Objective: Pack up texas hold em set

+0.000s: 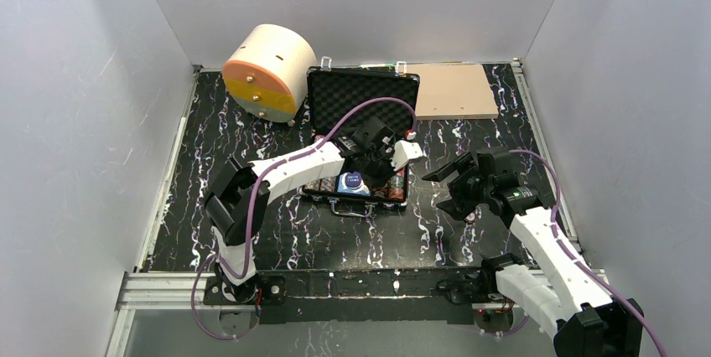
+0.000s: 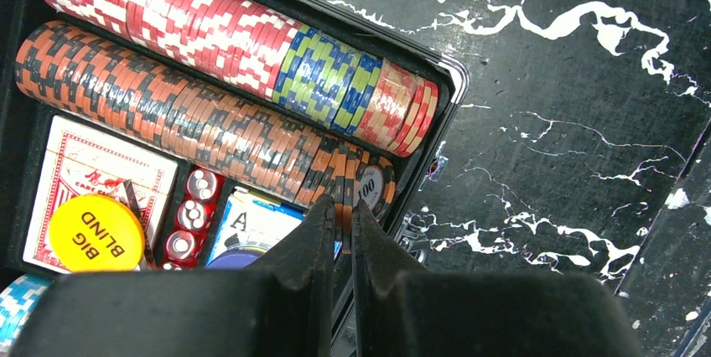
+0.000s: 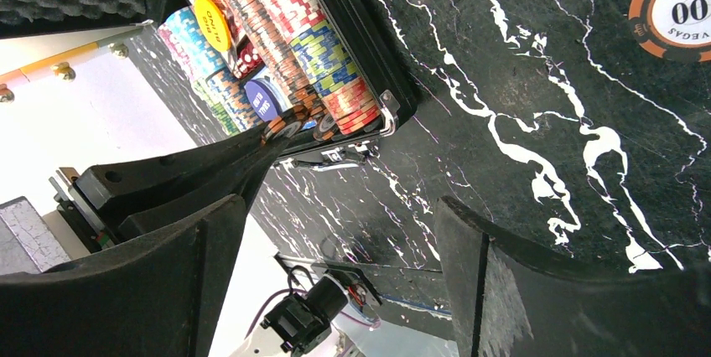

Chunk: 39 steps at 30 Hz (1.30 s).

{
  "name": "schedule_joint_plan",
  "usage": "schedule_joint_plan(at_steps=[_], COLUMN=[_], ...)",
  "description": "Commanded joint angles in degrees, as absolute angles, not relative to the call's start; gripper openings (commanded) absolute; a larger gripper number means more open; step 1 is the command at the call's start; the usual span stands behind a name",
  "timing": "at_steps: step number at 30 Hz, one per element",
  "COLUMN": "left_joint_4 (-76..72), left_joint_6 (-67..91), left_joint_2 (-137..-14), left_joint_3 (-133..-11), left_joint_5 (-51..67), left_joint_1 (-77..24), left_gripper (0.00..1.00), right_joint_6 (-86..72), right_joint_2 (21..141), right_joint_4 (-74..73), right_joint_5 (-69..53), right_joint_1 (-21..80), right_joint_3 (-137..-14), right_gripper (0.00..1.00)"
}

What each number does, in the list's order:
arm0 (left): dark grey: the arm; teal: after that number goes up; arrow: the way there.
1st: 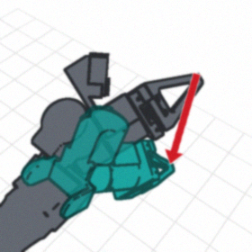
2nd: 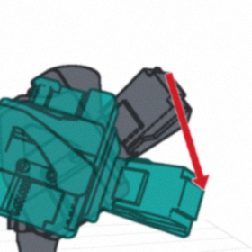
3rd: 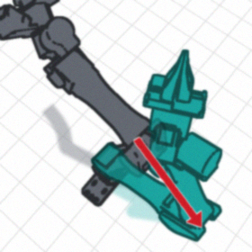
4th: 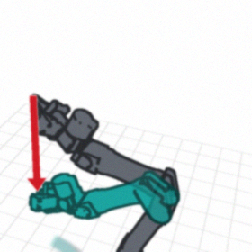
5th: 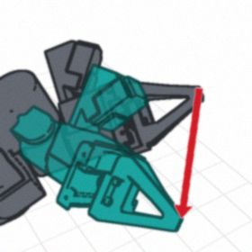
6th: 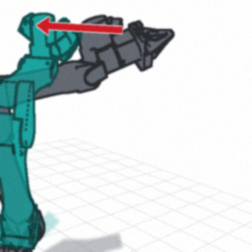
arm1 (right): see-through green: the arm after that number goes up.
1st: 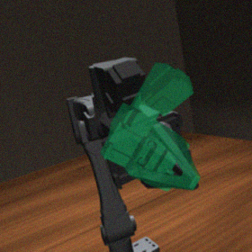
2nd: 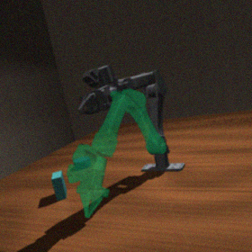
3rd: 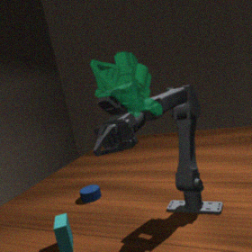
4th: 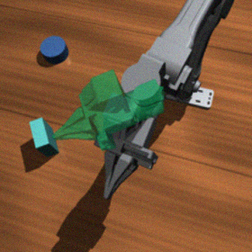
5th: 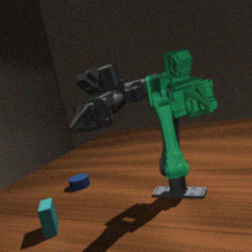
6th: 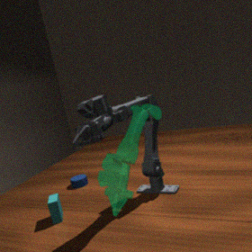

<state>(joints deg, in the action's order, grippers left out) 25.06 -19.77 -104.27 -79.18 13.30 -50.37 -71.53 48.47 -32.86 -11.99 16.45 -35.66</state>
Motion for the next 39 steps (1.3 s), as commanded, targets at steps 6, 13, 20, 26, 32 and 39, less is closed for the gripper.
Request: schedule_joint_plan(at_steps=[6, 13, 20, 26, 32, 39], left_joint_4=[26.75, 22.92, 20.34, 19.39, 19.03, 18.55], left_joint_6=[-20.18, -20.11, -19.32, -18.22, -18.04, -17.97], left_joint_2=[-100.52, -90.33, -85.20, -84.60, -84.90, -84.47], left_joint_3=[-82.00, -74.62, -69.27, -67.90, -67.77, -66.90], left_joint_5=[13.08, 15.58, 17.89, 18.98, 18.45, 17.75], left_joint_1=[-49.80, -45.74, -43.12, -42.95, -42.93, -42.91], left_gripper=[0.00, 0.00, 0.00, 0.00, 0.00, 0.00], right_joint_6=[-63.03, -54.11, -47.60, -46.31, -42.59, -42.25], right_joint_2=[51.44, 62.73, 75.91, 82.09, 89.69, 92.68], right_joint_4=[-23.81, -14.31, -12.71, -13.40, -14.85, -16.57], right_joint_5=[-21.57, -26.25, -25.08, -22.86, -25.67, -23.61], right_joint_1=[16.21, 19.34, 28.56, 30.93, 34.12, 35.55], right_joint_3=[-34.84, -35.59, -43.81, -47.84, -53.61, -55.56], right_gripper=[0.72, 0.34, 0.21, 0.10, 0.07, 0.08])
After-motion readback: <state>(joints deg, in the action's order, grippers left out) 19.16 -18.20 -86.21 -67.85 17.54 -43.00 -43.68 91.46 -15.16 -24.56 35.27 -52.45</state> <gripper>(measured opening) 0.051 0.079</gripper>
